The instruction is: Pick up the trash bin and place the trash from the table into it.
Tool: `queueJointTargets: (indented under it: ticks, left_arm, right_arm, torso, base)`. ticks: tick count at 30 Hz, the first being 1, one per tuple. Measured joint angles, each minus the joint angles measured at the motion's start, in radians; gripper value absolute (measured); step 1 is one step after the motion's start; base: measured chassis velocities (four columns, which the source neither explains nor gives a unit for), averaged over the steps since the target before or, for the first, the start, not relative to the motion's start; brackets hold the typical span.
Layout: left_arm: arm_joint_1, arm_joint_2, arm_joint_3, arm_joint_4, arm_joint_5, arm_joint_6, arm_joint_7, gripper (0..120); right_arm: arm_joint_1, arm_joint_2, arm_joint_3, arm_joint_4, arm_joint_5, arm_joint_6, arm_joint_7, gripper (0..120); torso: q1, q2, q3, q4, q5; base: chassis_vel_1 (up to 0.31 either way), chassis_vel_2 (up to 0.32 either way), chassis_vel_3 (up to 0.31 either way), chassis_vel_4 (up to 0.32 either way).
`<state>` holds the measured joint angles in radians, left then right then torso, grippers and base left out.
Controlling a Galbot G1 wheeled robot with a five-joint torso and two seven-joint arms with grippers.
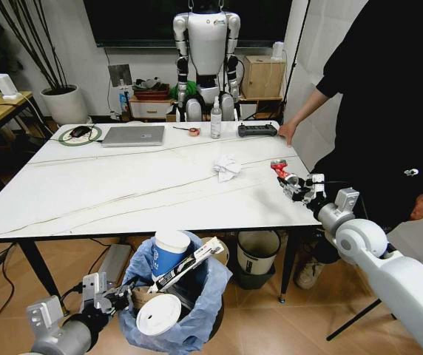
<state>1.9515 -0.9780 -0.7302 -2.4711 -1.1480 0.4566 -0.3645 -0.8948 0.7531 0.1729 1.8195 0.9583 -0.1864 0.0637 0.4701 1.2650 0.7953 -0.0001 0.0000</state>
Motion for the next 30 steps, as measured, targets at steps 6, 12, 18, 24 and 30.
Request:
queueJointTargets:
  ticks: [6,12,18,24,30]
  left_arm:
    - [0.002,-0.004,0.000,0.001,0.003,0.000,0.000,0]
    - [0.005,-0.007,-0.002,-0.004,0.005,0.000,0.001,0]
    - [0.017,-0.016,-0.007,-0.017,0.010,0.000,0.001,0]
    - [0.026,-0.029,-0.008,-0.028,0.020,0.000,0.001,0]
    - [0.027,-0.032,-0.013,-0.028,0.022,0.000,0.000,0]
  right_arm:
    - [0.003,-0.055,0.016,0.111,0.066,0.034,-0.056,47]
    - [0.004,-0.113,0.034,0.257,0.108,0.068,-0.132,47]
    - [-0.004,-0.177,0.046,0.406,0.134,0.095,-0.188,47]
    - [-0.020,-0.239,0.036,0.483,0.135,0.128,-0.240,47]
    - [-0.034,-0.304,0.007,0.527,0.131,0.160,-0.289,47]
  torso:
    - [0.000,0.000,0.000,0.0000,-0.0001]
    - [0.000,0.000,0.000,0.0000,-0.0001]
    - [0.000,0.000,0.000,0.0000,0.0001]
    - [0.000,0.000,0.000,0.0001,0.0001]
    - [0.000,0.000,0.000,0.0000,0.0001]
  base:
    - [0.000,0.000,0.000,0.000]
    - [0.000,0.000,0.000,0.000]
    - [0.000,0.000,0.000,0.000]
    - [0.000,0.000,0.000,0.000]
    - [0.000,0.000,0.000,0.000]
